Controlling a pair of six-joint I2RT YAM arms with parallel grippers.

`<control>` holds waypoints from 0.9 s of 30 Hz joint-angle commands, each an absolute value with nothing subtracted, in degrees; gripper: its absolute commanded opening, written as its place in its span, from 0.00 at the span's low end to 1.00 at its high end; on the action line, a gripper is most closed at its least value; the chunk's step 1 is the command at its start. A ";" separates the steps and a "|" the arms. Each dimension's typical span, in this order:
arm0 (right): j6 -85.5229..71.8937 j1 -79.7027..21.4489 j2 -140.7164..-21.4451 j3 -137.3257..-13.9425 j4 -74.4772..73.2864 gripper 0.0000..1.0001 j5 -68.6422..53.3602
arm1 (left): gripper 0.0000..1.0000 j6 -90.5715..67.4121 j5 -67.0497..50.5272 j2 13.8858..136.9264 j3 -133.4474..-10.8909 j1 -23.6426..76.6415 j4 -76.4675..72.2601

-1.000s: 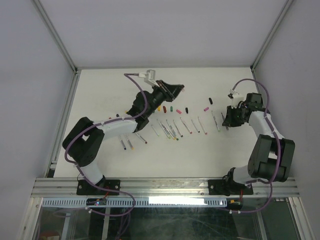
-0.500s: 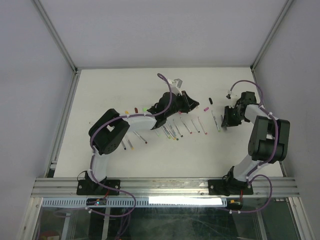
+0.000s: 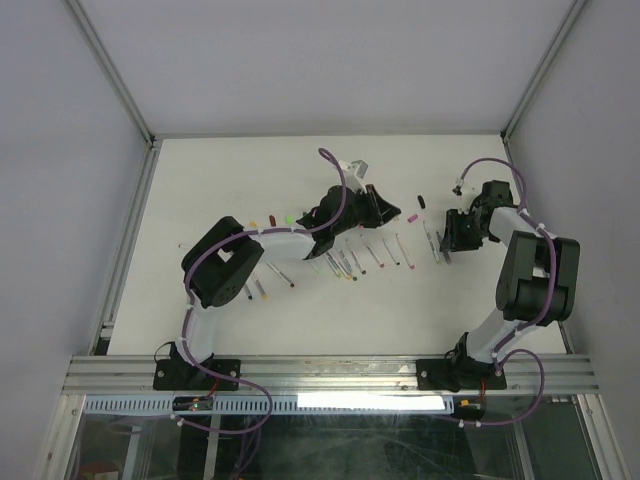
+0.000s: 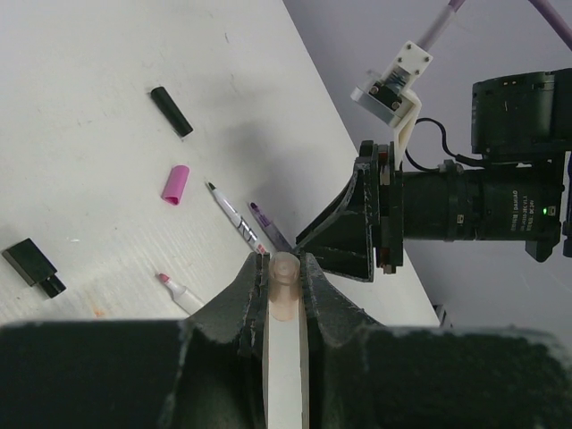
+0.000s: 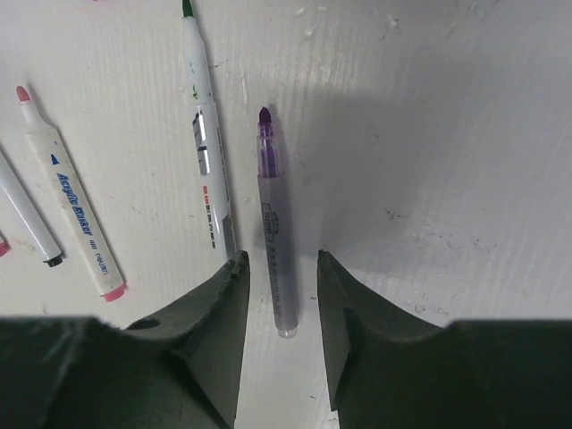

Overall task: Open the pen caps
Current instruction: Place the pen at the center of the board.

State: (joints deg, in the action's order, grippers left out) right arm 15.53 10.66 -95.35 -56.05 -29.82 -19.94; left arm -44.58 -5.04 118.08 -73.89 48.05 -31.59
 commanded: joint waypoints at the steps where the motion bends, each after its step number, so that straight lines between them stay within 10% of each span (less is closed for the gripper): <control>1: 16.06 10.65 -92.42 -57.90 -28.91 0.38 -20.83 | 0.00 -45.78 -6.55 115.78 -73.69 48.65 -36.85; 12: 22.45 11.34 -73.15 -54.42 -30.05 0.39 -39.53 | 0.00 -51.39 -4.54 108.67 -57.37 48.77 -59.40; 19: 25.52 10.41 -61.82 -47.59 -26.92 0.61 -69.47 | 0.00 -54.02 -0.37 108.25 -49.16 50.57 -80.57; 27: 19.13 3.95 -62.09 -46.13 -20.74 0.64 -67.01 | 0.00 -52.90 3.60 109.49 -50.48 53.26 -81.95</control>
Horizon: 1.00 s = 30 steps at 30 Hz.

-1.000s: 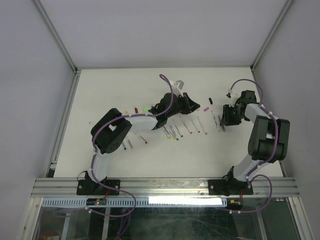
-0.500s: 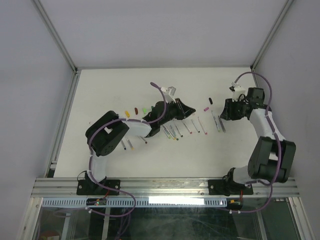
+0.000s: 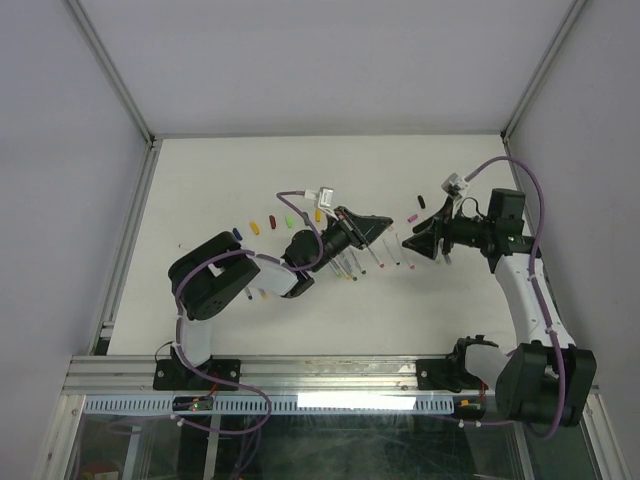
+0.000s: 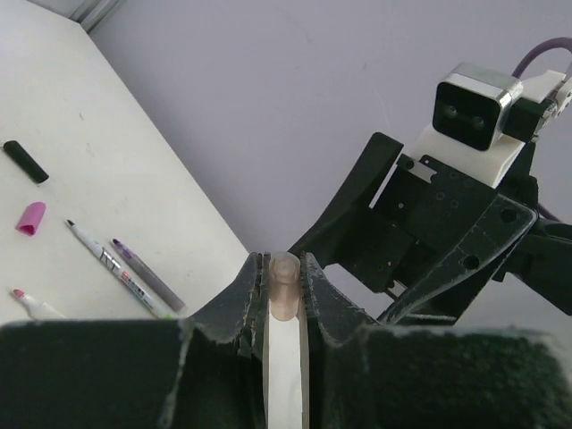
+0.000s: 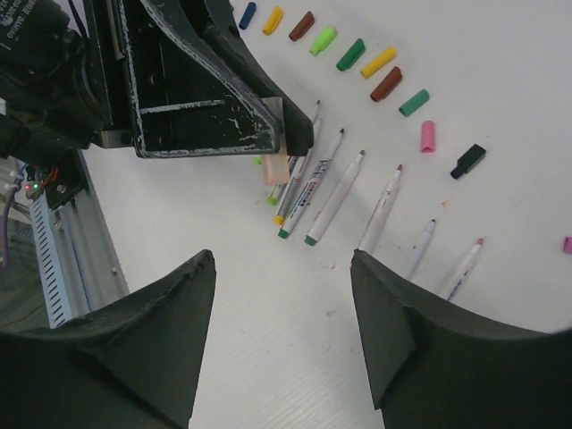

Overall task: Open the pen caps
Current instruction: Place the pen at the center of the board, then place the pen cap at the center of the board.

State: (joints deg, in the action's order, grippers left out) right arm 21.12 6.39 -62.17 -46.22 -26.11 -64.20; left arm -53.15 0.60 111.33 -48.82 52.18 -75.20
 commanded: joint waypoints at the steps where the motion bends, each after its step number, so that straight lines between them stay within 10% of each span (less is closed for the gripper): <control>1: 19.16 3.28 -62.01 -45.88 -20.26 0.64 -66.46 | 0.00 -52.91 3.54 109.75 -50.95 53.46 -81.79; 30: 19.85 -1.55 -61.78 -46.09 -18.95 0.28 -57.77 | 0.00 -55.70 0.25 115.18 -55.57 55.99 -80.67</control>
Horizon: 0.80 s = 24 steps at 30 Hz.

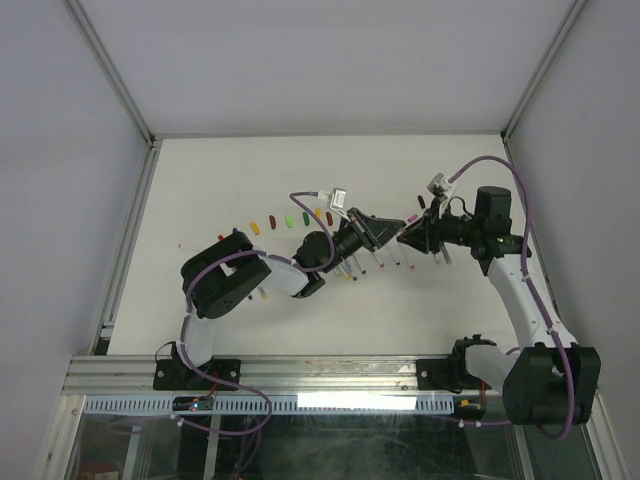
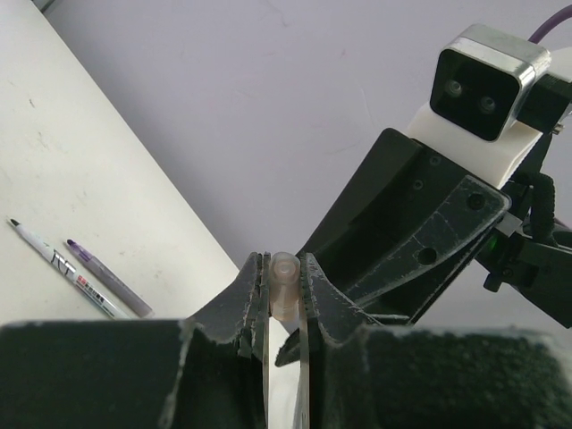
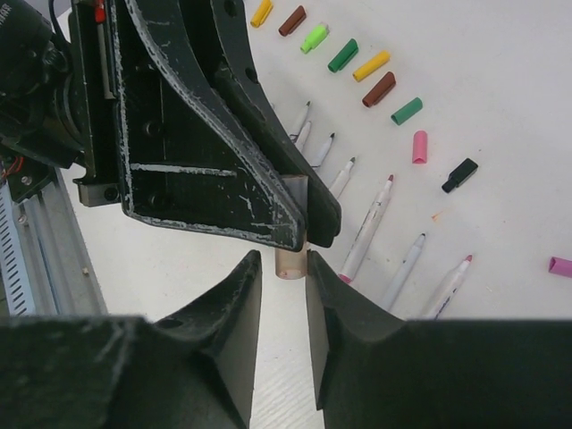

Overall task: Open the pen caps
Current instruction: Place the pen cap at the center of the board.

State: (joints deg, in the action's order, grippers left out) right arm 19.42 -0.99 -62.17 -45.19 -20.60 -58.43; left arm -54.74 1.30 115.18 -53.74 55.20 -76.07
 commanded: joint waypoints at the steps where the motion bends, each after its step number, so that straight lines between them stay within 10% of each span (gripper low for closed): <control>1: 19.86 -1.59 -61.72 -46.14 -19.03 0.25 -57.70 | 0.00 -55.72 0.14 115.14 -55.59 55.99 -80.66; 10: 22.35 -1.64 -61.36 -47.01 -21.49 0.00 -57.74 | 0.01 -56.20 0.04 115.55 -55.86 55.99 -80.54; 24: 23.47 -1.43 -62.67 -47.37 -22.79 0.00 -55.86 | 0.62 -52.93 7.21 110.36 -52.52 55.20 -76.24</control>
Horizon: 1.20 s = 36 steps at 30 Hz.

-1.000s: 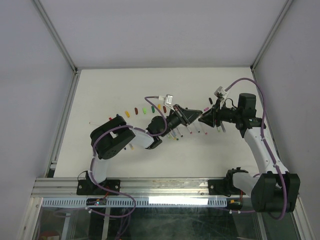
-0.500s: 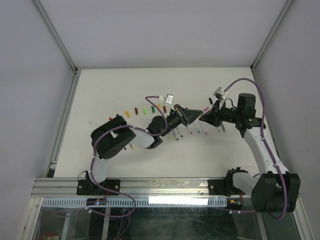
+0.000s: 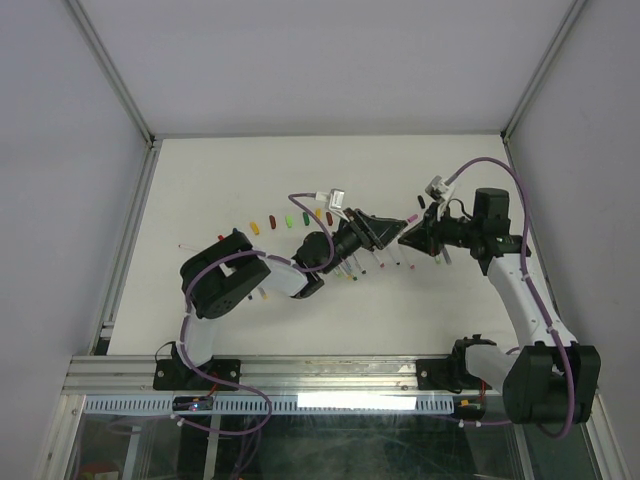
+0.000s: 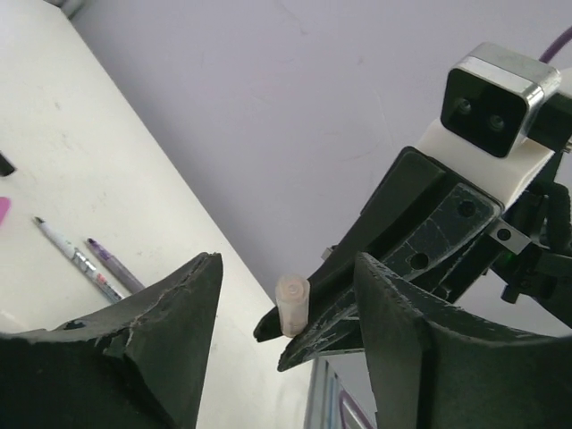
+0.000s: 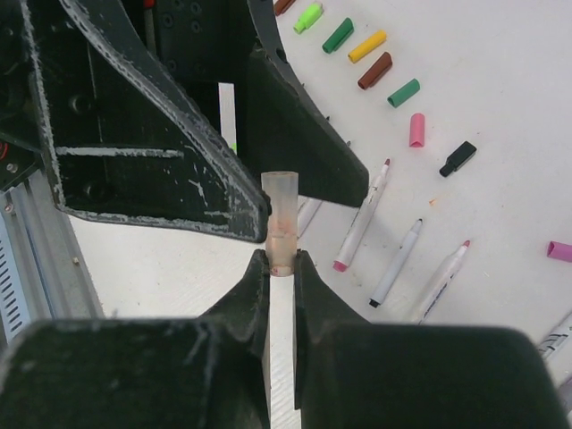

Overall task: Open the pen caps
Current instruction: Place the pen cap at the center of the board.

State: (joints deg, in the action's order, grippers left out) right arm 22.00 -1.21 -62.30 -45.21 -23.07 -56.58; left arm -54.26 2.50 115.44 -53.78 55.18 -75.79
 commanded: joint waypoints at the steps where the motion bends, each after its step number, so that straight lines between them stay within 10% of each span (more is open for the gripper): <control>1: 23.61 -1.27 -62.92 -47.44 -22.89 0.00 -54.83 | 0.64 -52.96 9.18 109.11 -51.63 54.93 -75.00; 15: 25.96 11.01 -80.79 -53.54 -21.97 0.00 -30.91 | 0.98 -27.74 13.56 86.11 -30.36 53.34 -66.83; 36: 21.64 9.16 -113.84 -82.37 -32.80 0.04 -24.77 | 0.99 -24.50 14.82 47.28 -12.62 51.59 -36.59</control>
